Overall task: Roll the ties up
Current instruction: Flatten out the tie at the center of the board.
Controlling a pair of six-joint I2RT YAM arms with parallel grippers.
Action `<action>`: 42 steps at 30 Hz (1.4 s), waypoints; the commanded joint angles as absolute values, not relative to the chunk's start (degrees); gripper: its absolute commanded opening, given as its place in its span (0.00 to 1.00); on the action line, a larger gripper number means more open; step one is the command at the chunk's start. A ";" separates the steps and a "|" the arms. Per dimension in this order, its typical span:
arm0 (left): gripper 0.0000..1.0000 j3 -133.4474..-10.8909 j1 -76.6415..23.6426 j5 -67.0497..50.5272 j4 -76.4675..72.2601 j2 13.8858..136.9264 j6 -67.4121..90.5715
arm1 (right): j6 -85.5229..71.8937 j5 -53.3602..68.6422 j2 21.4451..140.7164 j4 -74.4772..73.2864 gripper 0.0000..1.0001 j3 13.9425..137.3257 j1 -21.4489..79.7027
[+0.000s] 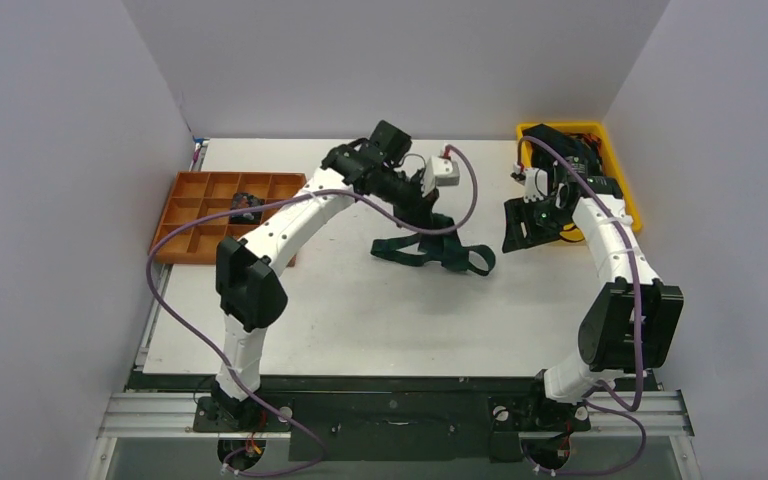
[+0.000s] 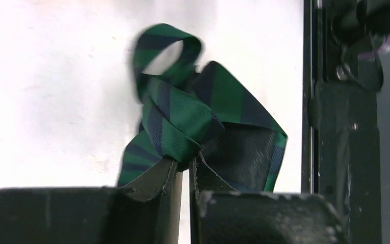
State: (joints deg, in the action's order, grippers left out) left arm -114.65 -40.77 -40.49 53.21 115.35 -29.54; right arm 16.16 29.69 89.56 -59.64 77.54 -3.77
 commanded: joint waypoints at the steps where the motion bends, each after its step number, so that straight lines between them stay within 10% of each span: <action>1: 0.04 -128.27 -35.55 -46.04 63.69 125.13 -24.71 | 18.30 27.96 89.85 -61.09 0.53 81.60 -4.15; 6: 0.03 -128.87 -36.30 -47.71 67.23 126.90 -25.84 | 18.37 27.88 89.08 -61.47 0.54 81.35 -4.07; 15: 0.62 -98.17 -39.16 -43.02 46.49 111.86 -29.28 | 18.24 29.47 89.04 -62.12 0.54 78.40 -3.20; 24: 0.65 -80.03 -38.43 -26.87 31.89 105.68 -49.14 | 19.13 29.55 88.81 -63.04 0.51 75.05 -3.16; 42: 0.64 -94.22 -47.49 -7.13 33.89 124.75 -55.40 | 18.60 31.06 87.75 -65.75 0.50 74.65 -4.80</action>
State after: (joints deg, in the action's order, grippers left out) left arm -89.01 -45.28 -12.38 32.97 120.07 -52.77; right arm 18.70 29.36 89.56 -64.84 74.96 -4.14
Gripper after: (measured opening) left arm 0.654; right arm 0.509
